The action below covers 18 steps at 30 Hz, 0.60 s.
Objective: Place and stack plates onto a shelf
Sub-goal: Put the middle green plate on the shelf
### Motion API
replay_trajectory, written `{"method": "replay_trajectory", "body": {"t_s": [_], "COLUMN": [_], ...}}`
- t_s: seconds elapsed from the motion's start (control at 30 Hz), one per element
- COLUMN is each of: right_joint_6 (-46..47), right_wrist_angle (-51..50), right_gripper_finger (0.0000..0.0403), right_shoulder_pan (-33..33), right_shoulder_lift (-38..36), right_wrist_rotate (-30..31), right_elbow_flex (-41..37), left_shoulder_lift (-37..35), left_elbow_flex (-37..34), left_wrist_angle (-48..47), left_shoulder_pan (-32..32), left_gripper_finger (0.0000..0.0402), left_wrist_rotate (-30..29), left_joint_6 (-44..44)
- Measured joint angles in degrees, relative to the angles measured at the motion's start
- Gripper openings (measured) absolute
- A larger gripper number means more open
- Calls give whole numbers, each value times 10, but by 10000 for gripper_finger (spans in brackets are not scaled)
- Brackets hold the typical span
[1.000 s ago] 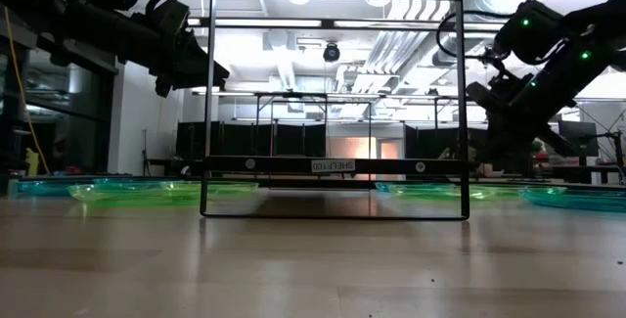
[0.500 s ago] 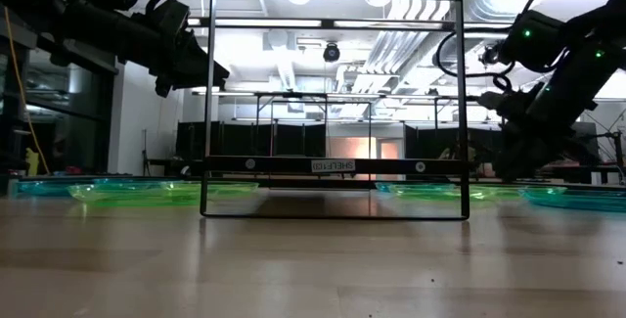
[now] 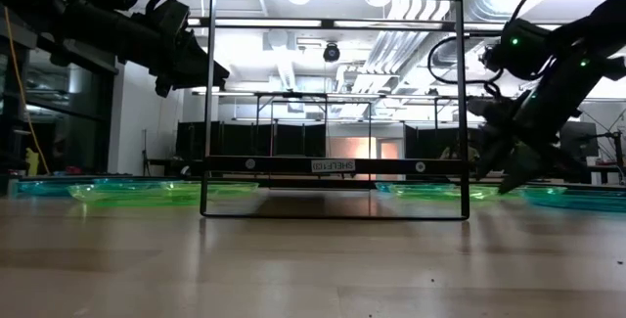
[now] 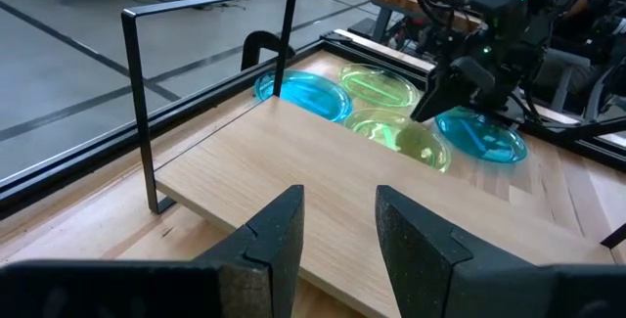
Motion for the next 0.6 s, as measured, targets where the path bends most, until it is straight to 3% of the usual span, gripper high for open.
{"method": "replay_trajectory", "body": {"t_s": [0.33, 0.6], "right_joint_6": [29, 32], "right_wrist_angle": [84, 150], "right_gripper_finger": [195, 195], "right_shoulder_pan": [0, 36], "right_shoulder_lift": [111, 177], "right_wrist_rotate": [23, 120], "right_elbow_flex": [3, 3], "left_shoulder_lift": [0, 0], "left_elbow_flex": [0, 0], "left_wrist_angle": [0, -1], "left_shoulder_pan": [0, 0], "left_gripper_finger": [118, 118], "left_wrist_rotate": [0, 0], "left_joint_6": [0, 0]}}
